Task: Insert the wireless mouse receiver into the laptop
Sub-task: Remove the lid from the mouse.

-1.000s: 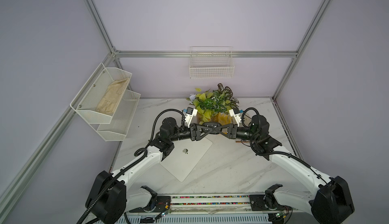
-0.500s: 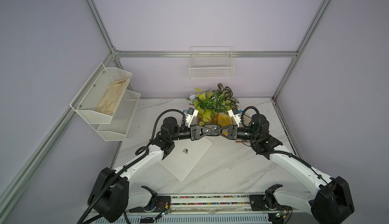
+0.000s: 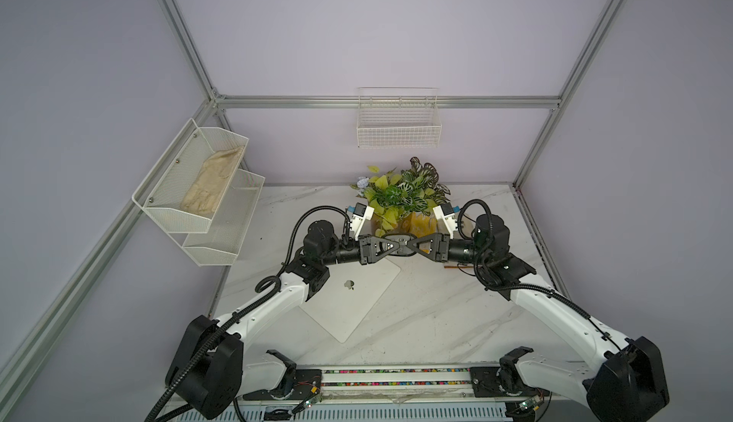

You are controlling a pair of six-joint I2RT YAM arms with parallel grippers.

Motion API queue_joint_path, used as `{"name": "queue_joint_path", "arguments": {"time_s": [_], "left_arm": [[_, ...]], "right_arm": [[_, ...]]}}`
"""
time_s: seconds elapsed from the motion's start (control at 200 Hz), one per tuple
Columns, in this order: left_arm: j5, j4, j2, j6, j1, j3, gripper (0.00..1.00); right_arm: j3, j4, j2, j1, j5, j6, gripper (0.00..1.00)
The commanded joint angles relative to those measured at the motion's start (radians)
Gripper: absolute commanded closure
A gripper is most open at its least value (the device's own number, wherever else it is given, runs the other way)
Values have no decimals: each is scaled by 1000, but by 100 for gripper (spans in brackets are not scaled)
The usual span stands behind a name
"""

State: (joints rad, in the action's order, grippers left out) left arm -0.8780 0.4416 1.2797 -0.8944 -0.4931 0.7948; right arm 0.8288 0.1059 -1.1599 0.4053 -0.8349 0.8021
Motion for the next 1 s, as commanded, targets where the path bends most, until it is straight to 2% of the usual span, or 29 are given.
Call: {"name": "queue_joint_path", "arguments": {"time_s": [0.0, 0.155, 0.33, 0.645, 0.995], "left_arm": [[-13, 48, -22, 24, -2, 17, 91], [-7, 45, -12, 26, -2, 20, 91], [1, 43, 7, 26, -2, 30, 91], [10, 42, 27, 22, -2, 44, 90], [33, 42, 58, 25, 7, 31, 89]], "right_arm": [[23, -23, 22, -17, 33, -9, 50], [22, -31, 27, -28, 28, -12, 50], [21, -44, 35, -40, 29, -21, 62], [25, -57, 28, -43, 26, -29, 76], [26, -60, 34, -56, 19, -26, 83]]}}
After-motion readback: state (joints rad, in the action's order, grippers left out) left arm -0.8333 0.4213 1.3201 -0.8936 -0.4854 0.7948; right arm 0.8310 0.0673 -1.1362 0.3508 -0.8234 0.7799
